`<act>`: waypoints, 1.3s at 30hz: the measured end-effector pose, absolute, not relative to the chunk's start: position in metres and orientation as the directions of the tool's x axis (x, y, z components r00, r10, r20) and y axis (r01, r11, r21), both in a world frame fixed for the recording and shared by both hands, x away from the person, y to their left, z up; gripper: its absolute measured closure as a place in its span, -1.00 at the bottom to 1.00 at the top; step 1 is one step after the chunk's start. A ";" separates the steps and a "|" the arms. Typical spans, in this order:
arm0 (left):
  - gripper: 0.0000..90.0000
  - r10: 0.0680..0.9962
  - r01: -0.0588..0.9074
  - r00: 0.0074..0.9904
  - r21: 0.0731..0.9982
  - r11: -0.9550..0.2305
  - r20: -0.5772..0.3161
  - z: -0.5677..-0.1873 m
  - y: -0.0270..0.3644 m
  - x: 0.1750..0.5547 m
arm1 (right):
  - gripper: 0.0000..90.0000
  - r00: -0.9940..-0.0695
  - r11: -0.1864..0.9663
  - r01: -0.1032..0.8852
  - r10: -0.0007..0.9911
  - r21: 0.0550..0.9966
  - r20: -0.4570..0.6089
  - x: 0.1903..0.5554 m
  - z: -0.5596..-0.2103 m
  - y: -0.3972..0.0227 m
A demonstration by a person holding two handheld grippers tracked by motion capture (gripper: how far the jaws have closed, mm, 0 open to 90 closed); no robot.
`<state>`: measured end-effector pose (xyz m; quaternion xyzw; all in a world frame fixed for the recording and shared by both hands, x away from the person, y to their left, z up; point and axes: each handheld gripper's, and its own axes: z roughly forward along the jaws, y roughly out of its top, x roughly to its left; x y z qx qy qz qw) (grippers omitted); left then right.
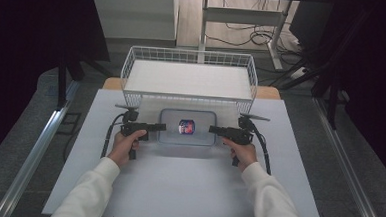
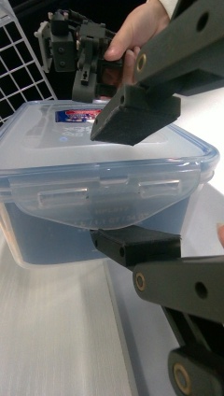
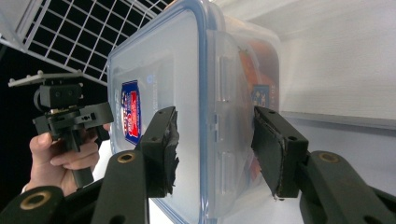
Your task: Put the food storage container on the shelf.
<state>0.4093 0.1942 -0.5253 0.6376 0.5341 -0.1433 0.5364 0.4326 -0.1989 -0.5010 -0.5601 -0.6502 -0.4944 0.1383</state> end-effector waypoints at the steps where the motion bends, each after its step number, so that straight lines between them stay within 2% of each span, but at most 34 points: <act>1: 0.07 0.529 0.833 0.391 0.534 0.146 -0.753 -0.526 0.195 0.410 | 0.13 -0.339 -0.118 0.860 0.596 0.497 0.728 0.433 -0.502 -0.199; 10: 0.04 0.533 0.829 0.378 0.533 0.170 -0.757 -0.528 0.194 0.412 | 0.09 -0.319 -0.151 0.850 0.615 0.504 0.721 0.433 -0.502 -0.197; 13: 0.02 0.552 0.823 0.383 0.545 0.161 -0.741 -0.525 0.192 0.410 | -0.03 -0.327 -0.147 0.846 0.618 0.513 0.715 0.431 -0.501 -0.195; 15: -0.09 0.557 0.817 0.392 0.555 0.155 -0.732 -0.523 0.191 0.407 | -0.12 -0.337 -0.149 0.830 0.635 0.538 0.695 0.427 -0.497 -0.193; 19: -0.21 0.597 0.790 0.405 0.594 0.152 -0.692 -0.515 0.192 0.399 | -0.21 -0.379 -0.119 0.781 0.690 0.613 0.617 0.416 -0.487 -0.192; 26: -0.31 0.666 0.738 0.460 0.670 0.081 -0.588 -0.498 0.194 0.368 | -0.20 -0.423 -0.090 0.734 0.715 0.673 0.557 0.395 -0.476 -0.204; 31: -0.35 0.671 0.708 0.493 0.703 0.061 -0.554 -0.491 0.196 0.339 | -0.12 -0.505 0.003 0.678 0.728 0.735 0.463 0.377 -0.468 -0.209; 35: -0.37 0.678 0.699 0.522 0.715 0.009 -0.518 -0.494 0.195 0.315 | 0.10 -0.612 0.143 0.603 0.714 0.785 0.341 0.354 -0.462 -0.204; 39: -0.38 0.703 0.658 0.567 0.749 -0.074 -0.428 -0.493 0.194 0.292 | 0.31 -0.682 0.267 0.540 0.695 0.798 0.228 0.335 -0.462 -0.194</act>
